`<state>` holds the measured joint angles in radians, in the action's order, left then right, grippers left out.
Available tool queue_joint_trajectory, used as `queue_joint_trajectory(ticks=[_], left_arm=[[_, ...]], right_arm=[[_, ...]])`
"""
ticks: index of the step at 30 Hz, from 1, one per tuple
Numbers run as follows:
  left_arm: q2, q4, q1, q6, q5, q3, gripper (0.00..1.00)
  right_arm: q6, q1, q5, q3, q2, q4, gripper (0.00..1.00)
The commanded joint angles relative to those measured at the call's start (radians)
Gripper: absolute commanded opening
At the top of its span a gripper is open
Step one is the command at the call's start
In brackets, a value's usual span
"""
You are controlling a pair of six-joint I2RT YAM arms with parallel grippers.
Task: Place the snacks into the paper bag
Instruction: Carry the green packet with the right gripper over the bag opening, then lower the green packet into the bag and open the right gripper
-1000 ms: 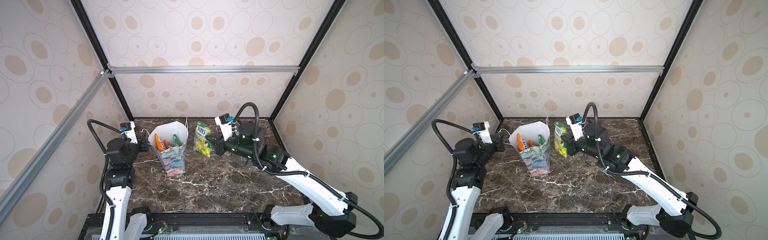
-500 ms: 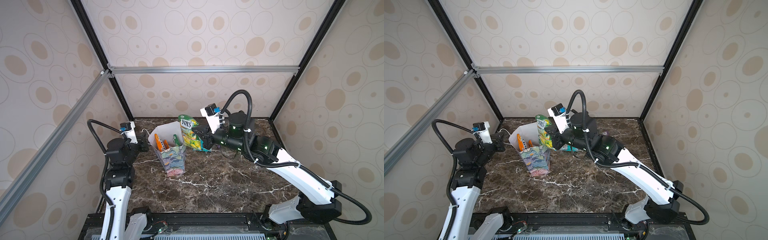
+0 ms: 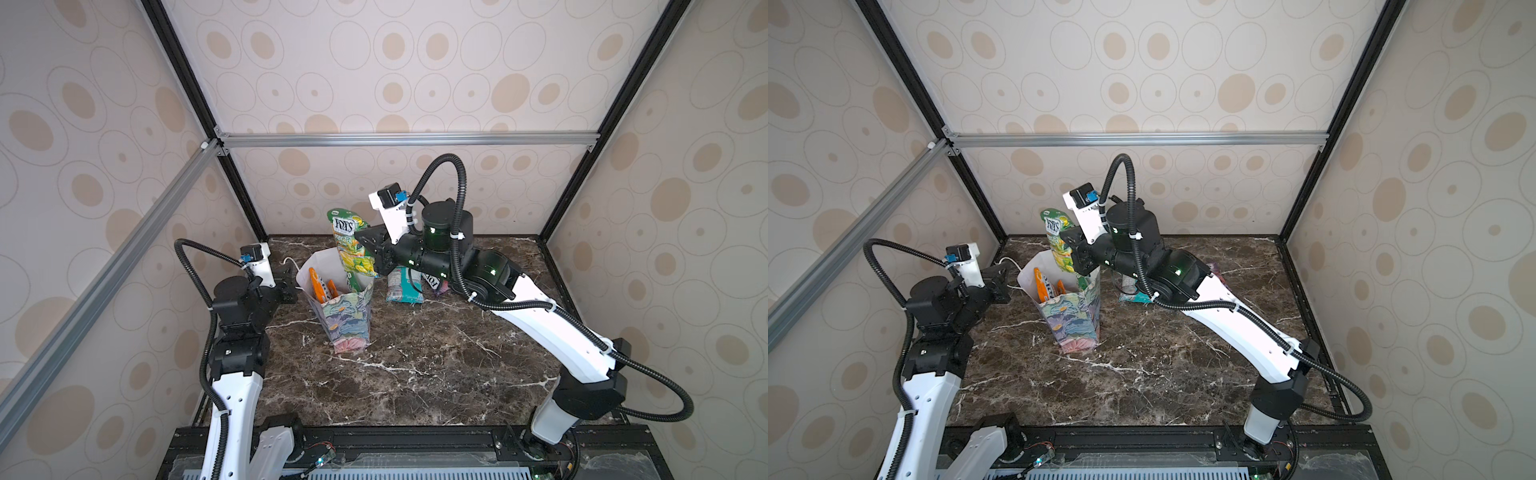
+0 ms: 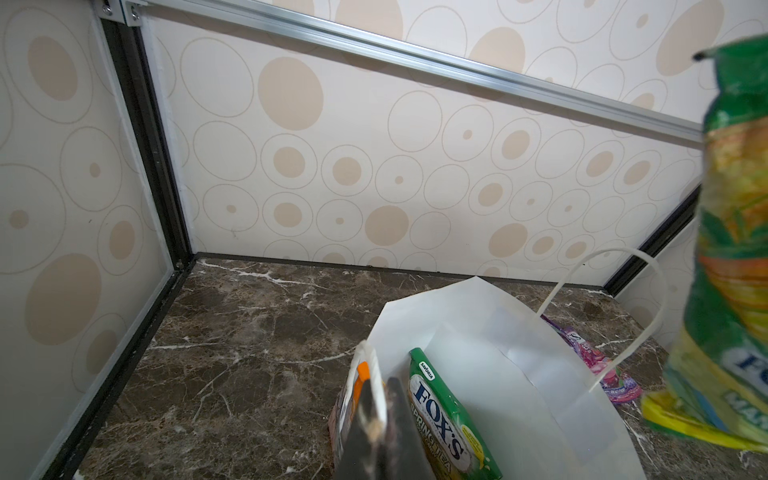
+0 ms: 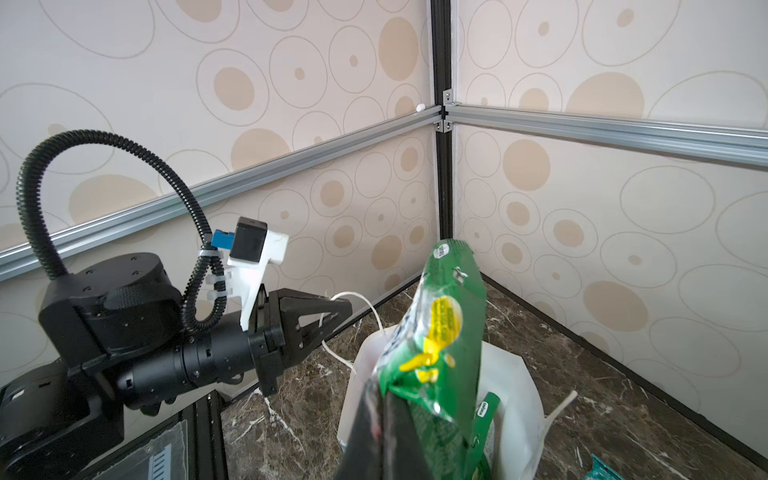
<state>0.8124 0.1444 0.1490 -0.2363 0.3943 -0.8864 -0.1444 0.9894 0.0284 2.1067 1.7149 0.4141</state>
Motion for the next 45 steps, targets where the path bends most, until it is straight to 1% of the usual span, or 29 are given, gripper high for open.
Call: queue_joint_trajectory(ticks=[1,10,11,14,19,23,28,35,45], left_arm=[[-0.018,-0.024,0.004,0.005,0.002,-0.005,0.00],[-0.016,-0.022,0.004,0.005,0.006,-0.005,0.00],[-0.015,-0.024,0.003,0.005,0.005,-0.006,0.00],[-0.018,-0.024,0.004,0.005,0.006,-0.006,0.00],[-0.020,-0.025,0.003,0.005,0.006,-0.005,0.00],[-0.021,-0.024,0.004,0.007,0.004,-0.004,0.00],[-0.019,-0.022,0.004,0.009,0.005,-0.004,0.00],[-0.021,-0.025,0.003,0.007,0.004,-0.005,0.00],[-0.022,-0.022,0.004,0.011,0.000,-0.006,0.00]], right_arm=[[0.011,0.009,0.013,0.097,0.026,-0.021,0.00],[0.021,0.009,-0.021,0.185,0.126,-0.003,0.00],[0.026,0.010,-0.029,0.218,0.139,0.005,0.00],[0.040,0.010,-0.066,0.250,0.188,0.028,0.00],[0.072,0.009,-0.164,0.295,0.265,0.061,0.00],[0.109,0.011,-0.257,0.293,0.303,0.077,0.00],[0.144,0.013,-0.336,0.256,0.323,0.083,0.00],[0.230,0.045,-0.491,0.166,0.333,0.028,0.00],[0.251,0.055,-0.573,0.126,0.364,-0.023,0.00]])
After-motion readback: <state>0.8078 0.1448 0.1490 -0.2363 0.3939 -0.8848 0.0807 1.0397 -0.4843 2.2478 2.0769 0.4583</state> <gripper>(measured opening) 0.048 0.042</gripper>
